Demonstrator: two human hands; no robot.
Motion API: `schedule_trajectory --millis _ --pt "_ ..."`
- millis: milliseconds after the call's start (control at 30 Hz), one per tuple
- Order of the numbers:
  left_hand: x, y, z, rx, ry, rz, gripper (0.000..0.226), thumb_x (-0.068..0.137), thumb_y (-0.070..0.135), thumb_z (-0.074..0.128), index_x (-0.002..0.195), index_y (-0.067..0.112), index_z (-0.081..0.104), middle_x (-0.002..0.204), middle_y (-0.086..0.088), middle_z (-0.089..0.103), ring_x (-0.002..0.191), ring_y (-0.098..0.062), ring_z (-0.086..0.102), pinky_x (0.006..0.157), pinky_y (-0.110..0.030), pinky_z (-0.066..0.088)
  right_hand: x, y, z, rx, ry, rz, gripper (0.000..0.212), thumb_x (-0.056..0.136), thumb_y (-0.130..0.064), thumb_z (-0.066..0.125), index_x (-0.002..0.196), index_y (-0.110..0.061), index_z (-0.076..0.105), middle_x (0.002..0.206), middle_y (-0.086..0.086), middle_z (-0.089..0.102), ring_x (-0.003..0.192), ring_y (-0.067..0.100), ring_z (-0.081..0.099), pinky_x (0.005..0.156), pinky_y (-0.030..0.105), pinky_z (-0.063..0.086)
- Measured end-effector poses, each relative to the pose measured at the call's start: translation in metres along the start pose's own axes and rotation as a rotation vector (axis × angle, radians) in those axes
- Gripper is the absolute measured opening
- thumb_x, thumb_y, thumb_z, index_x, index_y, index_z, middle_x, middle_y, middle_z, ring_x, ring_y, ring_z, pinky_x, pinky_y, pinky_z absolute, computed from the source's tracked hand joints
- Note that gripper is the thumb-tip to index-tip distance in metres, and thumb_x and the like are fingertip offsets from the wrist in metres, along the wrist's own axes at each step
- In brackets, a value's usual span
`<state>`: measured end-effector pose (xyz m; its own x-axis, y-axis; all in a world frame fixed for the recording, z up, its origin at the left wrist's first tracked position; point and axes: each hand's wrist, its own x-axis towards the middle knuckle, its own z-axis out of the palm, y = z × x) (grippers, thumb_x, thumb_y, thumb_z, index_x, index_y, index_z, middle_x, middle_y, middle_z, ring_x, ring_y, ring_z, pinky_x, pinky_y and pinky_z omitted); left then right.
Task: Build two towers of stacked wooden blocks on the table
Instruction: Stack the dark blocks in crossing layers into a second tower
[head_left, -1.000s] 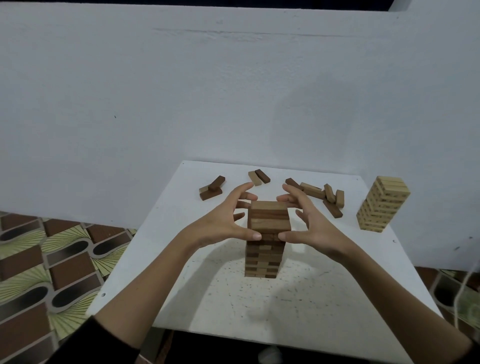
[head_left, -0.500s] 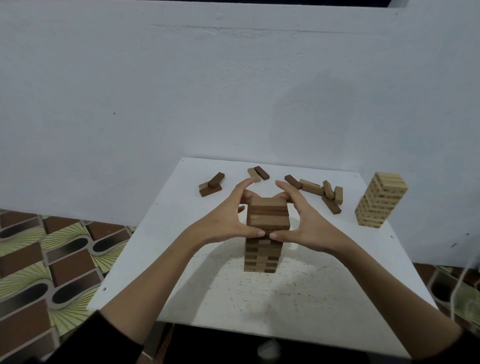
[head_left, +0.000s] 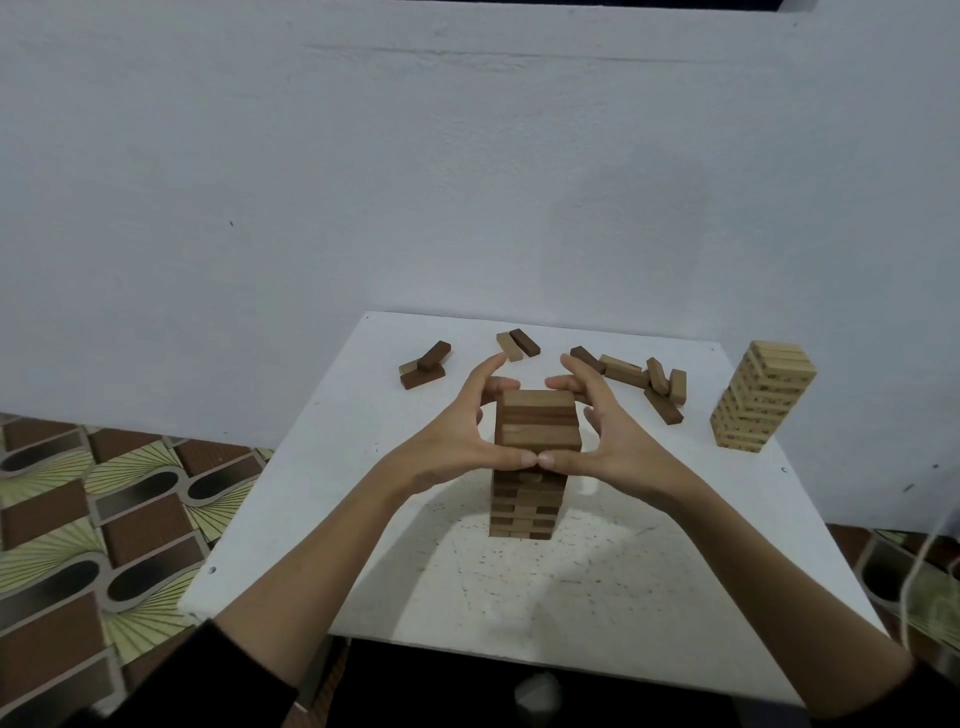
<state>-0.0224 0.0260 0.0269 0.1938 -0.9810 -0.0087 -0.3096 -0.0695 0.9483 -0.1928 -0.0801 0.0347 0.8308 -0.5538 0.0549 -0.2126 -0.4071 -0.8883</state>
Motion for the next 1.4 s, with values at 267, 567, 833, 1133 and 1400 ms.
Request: schedule_trajectory --millis 267,567,833,1133,1400 --pt "-0.009 0.005 0.026 -0.340 0.159 -0.107 0.084 0.089 0.072 0.016 0.151 0.015 0.019 0.159 -0.002 0.017 0.146 -0.016 0.014 0.119 -0.031 0.011 -0.009 -0.003 0.027 0.378 0.206 0.152 0.086 0.075 -0.077 0.022 0.149 -0.034 0.013 0.155 -0.017 0.016 0.142 0.003 0.013 0.120 0.038 0.010" --pt "-0.027 0.005 0.044 -0.359 0.202 -0.073 0.057 0.101 0.048 0.016 0.150 0.019 0.017 0.130 0.018 0.022 0.125 0.001 0.021 0.085 -0.004 0.018 -0.018 -0.008 0.044 0.484 0.204 0.146 0.050 0.075 -0.072 0.014 0.116 -0.052 0.035 0.120 -0.028 0.044 0.123 -0.002 0.033 0.113 0.028 0.016" --pt "-0.025 0.003 0.046 -0.439 0.131 -0.027 0.059 0.088 0.062 0.012 0.125 0.036 0.049 0.139 0.006 0.051 0.127 0.000 0.045 0.112 -0.027 0.029 -0.017 -0.004 0.050 0.482 0.179 0.117 0.073 0.081 -0.073 0.015 0.135 -0.034 0.043 0.135 -0.010 0.051 0.127 0.003 0.043 0.109 0.030 0.027" --pt "-0.025 0.002 0.048 -0.448 0.119 -0.039 0.058 0.084 0.065 0.011 0.123 0.042 0.048 0.140 0.010 0.048 0.125 0.004 0.044 0.107 -0.020 0.029 -0.014 -0.002 0.054 0.465 0.207 0.181 0.058 0.085 -0.070 0.008 0.117 -0.046 0.050 0.134 -0.011 0.051 0.128 0.007 0.041 0.112 0.033 0.025" --pt "-0.020 -0.016 0.019 -0.266 0.072 0.020 0.104 0.068 0.060 0.064 0.149 0.034 0.004 0.153 0.018 0.022 0.139 0.005 0.020 0.115 -0.023 0.017 -0.013 0.008 0.026 0.299 0.067 0.072 0.094 0.071 -0.063 0.065 0.146 -0.034 0.016 0.156 -0.008 0.020 0.141 0.011 0.022 0.117 0.040 0.016"
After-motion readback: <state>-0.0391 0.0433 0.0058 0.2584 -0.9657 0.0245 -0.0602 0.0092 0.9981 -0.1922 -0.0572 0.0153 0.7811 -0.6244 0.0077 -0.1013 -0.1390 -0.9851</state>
